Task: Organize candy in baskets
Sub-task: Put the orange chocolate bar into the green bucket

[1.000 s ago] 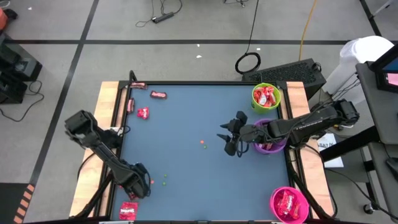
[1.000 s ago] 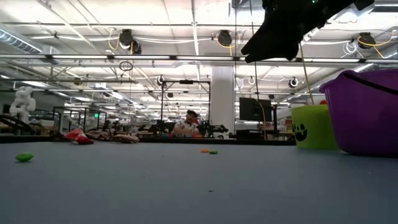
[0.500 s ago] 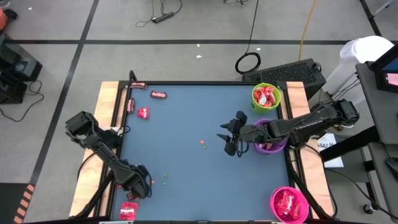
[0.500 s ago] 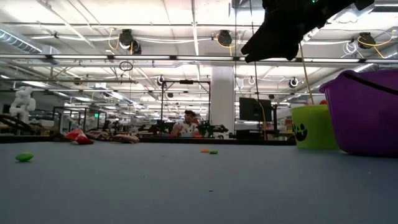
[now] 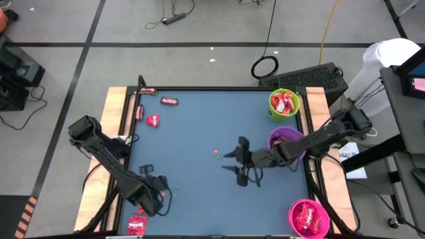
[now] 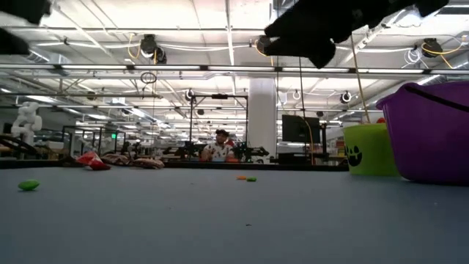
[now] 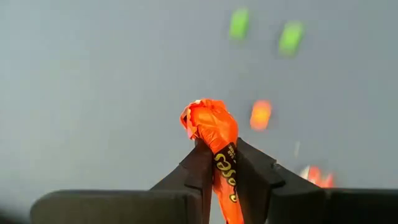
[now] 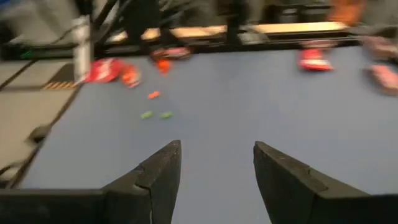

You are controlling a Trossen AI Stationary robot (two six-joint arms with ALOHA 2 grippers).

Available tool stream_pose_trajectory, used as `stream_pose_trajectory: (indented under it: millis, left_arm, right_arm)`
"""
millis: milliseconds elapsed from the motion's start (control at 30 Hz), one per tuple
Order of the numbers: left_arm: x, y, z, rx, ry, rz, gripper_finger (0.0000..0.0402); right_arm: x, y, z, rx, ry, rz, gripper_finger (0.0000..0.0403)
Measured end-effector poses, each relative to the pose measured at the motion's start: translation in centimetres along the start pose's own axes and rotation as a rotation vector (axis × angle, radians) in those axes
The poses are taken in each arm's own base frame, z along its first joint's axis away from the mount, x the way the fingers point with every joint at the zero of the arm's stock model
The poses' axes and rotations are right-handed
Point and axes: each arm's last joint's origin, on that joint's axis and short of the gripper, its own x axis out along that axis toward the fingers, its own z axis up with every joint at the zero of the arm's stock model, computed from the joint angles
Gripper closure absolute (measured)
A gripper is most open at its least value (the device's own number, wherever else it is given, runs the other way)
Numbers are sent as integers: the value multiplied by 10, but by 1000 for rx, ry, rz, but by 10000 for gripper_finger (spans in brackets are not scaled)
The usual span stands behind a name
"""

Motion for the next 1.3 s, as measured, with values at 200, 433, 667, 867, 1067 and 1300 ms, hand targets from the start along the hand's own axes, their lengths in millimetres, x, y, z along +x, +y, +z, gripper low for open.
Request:
stream_pose_trajectory:
  millis: [200, 433, 667, 867, 1067, 1300]
  left_arm:
    - [-8, -13, 24, 194, -349, -9, 341]
    - [-19, -26, 54, 319, -632, -74, 341]
    - [-28, -25, 78, 361, -810, -75, 341]
    - [-28, -16, 91, 331, -838, -48, 340]
    - [-27, -15, 93, 320, -841, -45, 340]
    - [-27, -13, 95, 313, -840, -38, 340]
  right_arm:
    - [26, 23, -19, -55, -69, 157, 185]
    - [48, 36, -32, -26, -236, 211, 111]
    - [70, 41, -44, 13, -340, 230, 97]
    - [88, 53, -42, -32, -339, 247, 102]
    - [89, 58, -38, -63, -337, 257, 130]
    - [89, 57, -37, -51, -341, 252, 204]
